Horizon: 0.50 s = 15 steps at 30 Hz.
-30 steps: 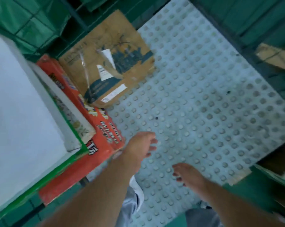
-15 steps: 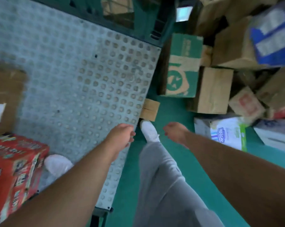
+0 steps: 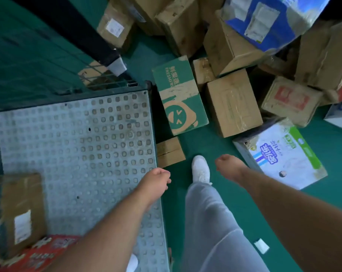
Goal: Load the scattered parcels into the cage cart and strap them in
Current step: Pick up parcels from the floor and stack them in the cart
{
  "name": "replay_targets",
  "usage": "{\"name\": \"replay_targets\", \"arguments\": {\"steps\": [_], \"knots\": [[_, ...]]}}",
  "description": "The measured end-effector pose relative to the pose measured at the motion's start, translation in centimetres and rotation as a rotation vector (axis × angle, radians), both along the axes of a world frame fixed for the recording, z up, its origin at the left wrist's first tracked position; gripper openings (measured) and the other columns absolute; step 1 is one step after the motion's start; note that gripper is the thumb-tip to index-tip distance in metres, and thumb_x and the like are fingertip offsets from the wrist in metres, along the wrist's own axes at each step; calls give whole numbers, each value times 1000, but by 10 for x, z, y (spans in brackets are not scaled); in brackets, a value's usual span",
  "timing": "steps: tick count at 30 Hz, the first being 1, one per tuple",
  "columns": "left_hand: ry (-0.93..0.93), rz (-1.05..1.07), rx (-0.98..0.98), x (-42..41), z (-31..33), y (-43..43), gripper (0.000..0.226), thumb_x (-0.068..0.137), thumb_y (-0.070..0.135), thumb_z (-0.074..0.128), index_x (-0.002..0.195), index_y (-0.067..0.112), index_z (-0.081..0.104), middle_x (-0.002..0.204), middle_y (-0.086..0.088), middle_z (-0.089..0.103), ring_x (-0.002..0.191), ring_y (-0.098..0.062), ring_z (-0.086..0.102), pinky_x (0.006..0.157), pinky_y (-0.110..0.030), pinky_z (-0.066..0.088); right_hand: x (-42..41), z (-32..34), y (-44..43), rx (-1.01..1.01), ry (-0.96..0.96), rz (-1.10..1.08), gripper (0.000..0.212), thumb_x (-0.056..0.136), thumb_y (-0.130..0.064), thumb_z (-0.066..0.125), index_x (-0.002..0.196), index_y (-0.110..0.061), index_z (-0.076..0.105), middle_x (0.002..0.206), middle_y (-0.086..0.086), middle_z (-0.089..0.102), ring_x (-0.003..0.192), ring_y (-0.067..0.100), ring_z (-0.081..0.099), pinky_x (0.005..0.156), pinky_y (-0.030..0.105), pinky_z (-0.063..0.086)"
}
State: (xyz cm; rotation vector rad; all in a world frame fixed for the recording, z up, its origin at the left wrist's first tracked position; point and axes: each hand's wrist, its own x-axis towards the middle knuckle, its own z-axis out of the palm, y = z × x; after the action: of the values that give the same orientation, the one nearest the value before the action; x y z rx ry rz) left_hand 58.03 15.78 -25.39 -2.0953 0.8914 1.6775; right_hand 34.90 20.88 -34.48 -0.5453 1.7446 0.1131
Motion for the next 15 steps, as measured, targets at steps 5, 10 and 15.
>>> {"name": "replay_targets", "arguments": {"steps": [5, 10, 15], "knots": [[-1, 35, 35, -26, -29, -27, 14, 105, 29, 49, 108, 24, 61, 109, 2, 71, 103, -18, 68, 99, -38, 53, -17, -34, -11, 26, -13, 2, 24, 101, -15, 47, 116, -7, 65, 101, 9, 58, 91, 23, 52, 82, 29, 41], [82, 30, 66, -38, -99, -65, 31, 107, 28, 45, 135, 16, 52, 118, 0, 66, 109, -20, 65, 97, -38, 53, -22, -68, -29, 31, 8, 0, 31, 101, -13, 48, 128, -4, 61, 107, 10, 59, 94, 24, 51, 83, 30, 40], [114, 228, 77, -32, -172, -103, 46, 108, 27, 43, 152, 15, 41, 149, -6, 51, 120, -25, 58, 100, -39, 50, -10, -109, -60, 29, 29, -26, 47, 104, -20, 43, 150, -14, 43, 132, 16, 59, 97, 29, 59, 79, 29, 44]]}}
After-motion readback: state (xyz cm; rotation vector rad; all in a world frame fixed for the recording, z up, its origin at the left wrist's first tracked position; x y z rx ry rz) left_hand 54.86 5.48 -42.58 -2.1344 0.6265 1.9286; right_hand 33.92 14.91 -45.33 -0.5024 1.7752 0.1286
